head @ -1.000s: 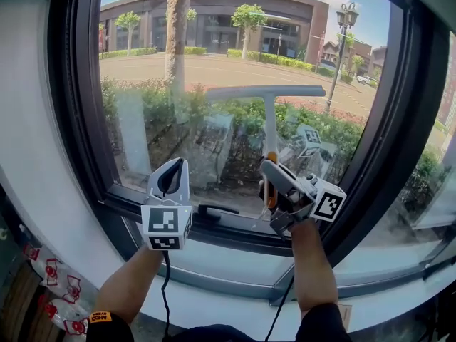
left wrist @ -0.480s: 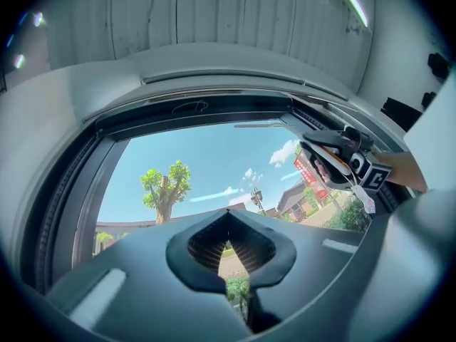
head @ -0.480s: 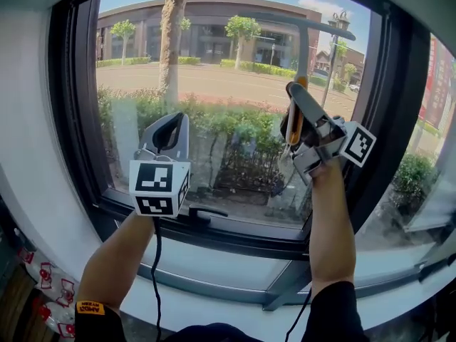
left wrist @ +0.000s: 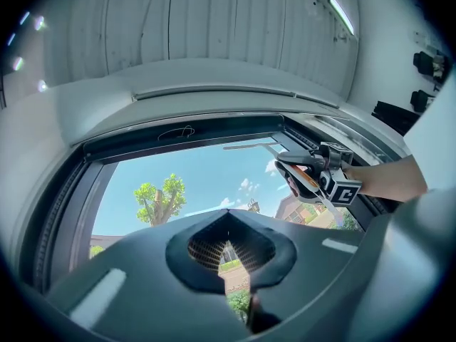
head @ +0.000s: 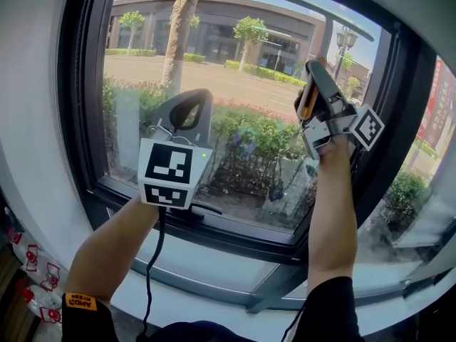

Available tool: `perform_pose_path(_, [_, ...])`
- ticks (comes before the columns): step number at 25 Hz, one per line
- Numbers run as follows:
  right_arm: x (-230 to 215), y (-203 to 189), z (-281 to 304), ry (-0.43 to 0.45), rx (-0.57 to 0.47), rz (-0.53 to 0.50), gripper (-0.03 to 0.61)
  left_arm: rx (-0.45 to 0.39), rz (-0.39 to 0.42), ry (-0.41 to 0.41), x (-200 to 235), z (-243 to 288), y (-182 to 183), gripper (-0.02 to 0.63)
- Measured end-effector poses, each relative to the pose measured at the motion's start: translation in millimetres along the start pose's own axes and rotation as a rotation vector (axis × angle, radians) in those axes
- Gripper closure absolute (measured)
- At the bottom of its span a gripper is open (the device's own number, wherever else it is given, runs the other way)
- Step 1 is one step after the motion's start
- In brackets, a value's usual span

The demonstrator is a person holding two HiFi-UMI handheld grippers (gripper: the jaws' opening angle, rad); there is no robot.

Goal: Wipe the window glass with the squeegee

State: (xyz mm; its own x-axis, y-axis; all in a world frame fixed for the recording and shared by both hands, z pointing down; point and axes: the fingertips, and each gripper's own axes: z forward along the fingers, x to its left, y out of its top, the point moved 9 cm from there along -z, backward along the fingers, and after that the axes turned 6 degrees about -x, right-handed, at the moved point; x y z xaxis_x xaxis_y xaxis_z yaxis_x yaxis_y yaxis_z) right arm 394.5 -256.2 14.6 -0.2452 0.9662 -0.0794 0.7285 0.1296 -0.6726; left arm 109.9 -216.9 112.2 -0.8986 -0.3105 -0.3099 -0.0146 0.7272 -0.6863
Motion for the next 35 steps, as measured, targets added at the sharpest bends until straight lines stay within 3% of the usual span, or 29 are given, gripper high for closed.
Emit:
perform_pose_path(8, [-4.7, -5.5, -14.2, -0.035, -0.070, 0.036, 0.532, 0.009, -0.002, 0.022, -0.2, -16.8, -8.2, 0.595])
perform_pose_path(17, [-4.9, -9.3, -17.4, -0.070, -0.091, 0.088, 0.532, 0.068, -0.073, 0.008, 4.9, -0.8, -13.9, 0.595])
perform_pose_path(28, [16.6, -118.2, -139.6, -0.206, -0.085, 0.182, 0.532, 0.193, -0.118, -0.063, -18.2, -82.6, -101.0, 0.595])
perform_pose_path(35, [22.5, -153.2, -188.9, -0.285, -0.055, 0.203, 0.532, 0.302, -0.169, -0.091, -37.7, -132.3, -147.6, 0.595])
